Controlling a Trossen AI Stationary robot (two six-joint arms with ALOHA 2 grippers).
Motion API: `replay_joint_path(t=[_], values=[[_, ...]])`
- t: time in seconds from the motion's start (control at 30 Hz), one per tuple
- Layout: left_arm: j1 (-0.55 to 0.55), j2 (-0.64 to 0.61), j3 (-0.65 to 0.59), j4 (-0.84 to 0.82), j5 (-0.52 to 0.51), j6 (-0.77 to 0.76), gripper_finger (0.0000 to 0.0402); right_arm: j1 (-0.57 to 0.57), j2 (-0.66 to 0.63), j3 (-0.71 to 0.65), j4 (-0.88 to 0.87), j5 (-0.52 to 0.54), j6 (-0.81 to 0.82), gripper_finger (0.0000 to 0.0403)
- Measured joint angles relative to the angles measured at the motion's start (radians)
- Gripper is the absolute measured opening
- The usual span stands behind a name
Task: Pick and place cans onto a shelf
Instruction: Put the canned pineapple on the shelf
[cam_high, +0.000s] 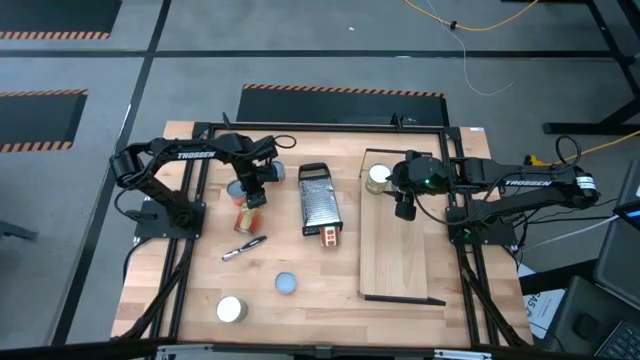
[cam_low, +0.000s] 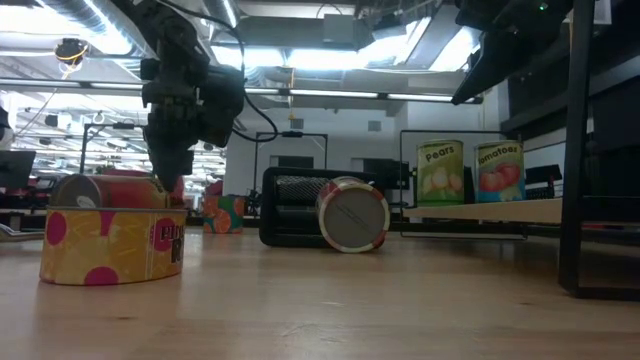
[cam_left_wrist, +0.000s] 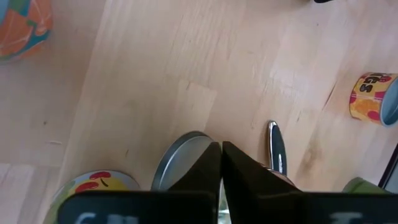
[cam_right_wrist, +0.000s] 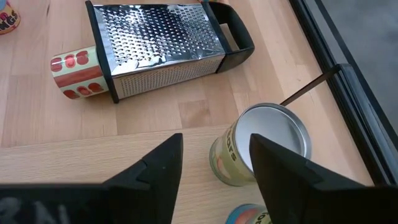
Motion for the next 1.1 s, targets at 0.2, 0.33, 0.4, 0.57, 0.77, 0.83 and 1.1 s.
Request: replay_joint_path(t=[0.2,0.33,0.4,0.57,0.77,0.83,1.1], values=[[0.0,0.0,0.0,0.003,0.005,-0.026,0.0002,0.0,0.0,0.0,0.0,0.0,0.0,0.0191],[-0.017,0.0,0.0,0.037,0.005,-0.034,0.0001,0.0,0.0,0.0,0.0,0.0,0.0,0.0191],[-0.031,0.0,0.005,0.061,0.007,-0.047,0.0001,0.0,0.0,0.0,0.0,0.0,0.0,0.0191],[-0.069,0.0,0.066,0.091,-0.001,-0.052,0.0,0.0,0.0,0.0,0.0,0.0,0.0,0.0191],[-0.119,0.0,0.17,0.112,-0.08,-0.053,0.0,0.0,0.0,0.0,0.0,0.0,0.0,0.0191],[-0.143,0.0,0.192,0.119,-0.142,-0.053,0.0,0.0,0.0,0.0,0.0,0.0,0.0,0.0191],[-0.264,0.0,0.202,0.182,-0.348,-0.136,0.0,0.0,0.0,0.0,0.0,0.0,0.0,0.0191]])
